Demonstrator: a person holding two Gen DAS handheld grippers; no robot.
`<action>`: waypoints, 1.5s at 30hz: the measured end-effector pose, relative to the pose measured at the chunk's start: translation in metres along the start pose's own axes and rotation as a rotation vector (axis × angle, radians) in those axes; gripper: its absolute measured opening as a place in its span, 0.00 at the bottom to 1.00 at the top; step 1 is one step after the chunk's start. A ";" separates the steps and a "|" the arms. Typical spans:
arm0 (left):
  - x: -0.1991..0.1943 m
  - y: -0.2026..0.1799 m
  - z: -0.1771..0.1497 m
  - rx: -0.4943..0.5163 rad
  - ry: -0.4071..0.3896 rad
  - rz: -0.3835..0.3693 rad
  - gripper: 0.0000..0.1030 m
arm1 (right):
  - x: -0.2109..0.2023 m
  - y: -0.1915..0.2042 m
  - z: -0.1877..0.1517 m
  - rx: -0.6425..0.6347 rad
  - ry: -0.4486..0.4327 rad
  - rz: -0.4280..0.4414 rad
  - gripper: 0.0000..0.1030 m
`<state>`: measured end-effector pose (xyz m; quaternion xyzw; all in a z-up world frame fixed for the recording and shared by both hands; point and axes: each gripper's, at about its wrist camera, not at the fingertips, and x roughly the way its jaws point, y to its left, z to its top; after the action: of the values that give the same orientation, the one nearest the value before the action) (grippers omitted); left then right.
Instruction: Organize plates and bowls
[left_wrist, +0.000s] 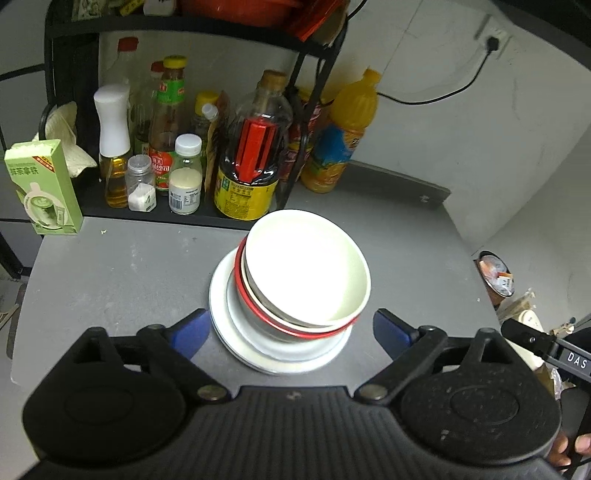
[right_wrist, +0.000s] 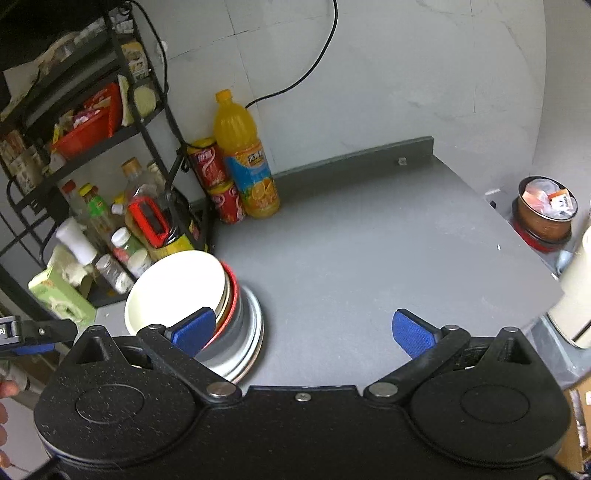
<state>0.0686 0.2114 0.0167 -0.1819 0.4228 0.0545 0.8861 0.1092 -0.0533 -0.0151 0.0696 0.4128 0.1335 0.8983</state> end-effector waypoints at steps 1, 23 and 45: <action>-0.006 0.000 -0.003 0.005 -0.010 -0.011 0.94 | -0.008 0.002 -0.001 -0.004 -0.012 0.003 1.00; -0.079 -0.011 -0.049 0.130 -0.095 -0.028 0.99 | -0.096 0.015 -0.042 -0.015 -0.118 -0.080 1.00; -0.099 -0.015 -0.087 0.181 -0.105 0.013 0.99 | -0.120 0.026 -0.076 -0.014 -0.116 -0.101 1.00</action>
<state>-0.0545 0.1709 0.0468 -0.0951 0.3800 0.0313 0.9196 -0.0282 -0.0633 0.0279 0.0500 0.3622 0.0864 0.9267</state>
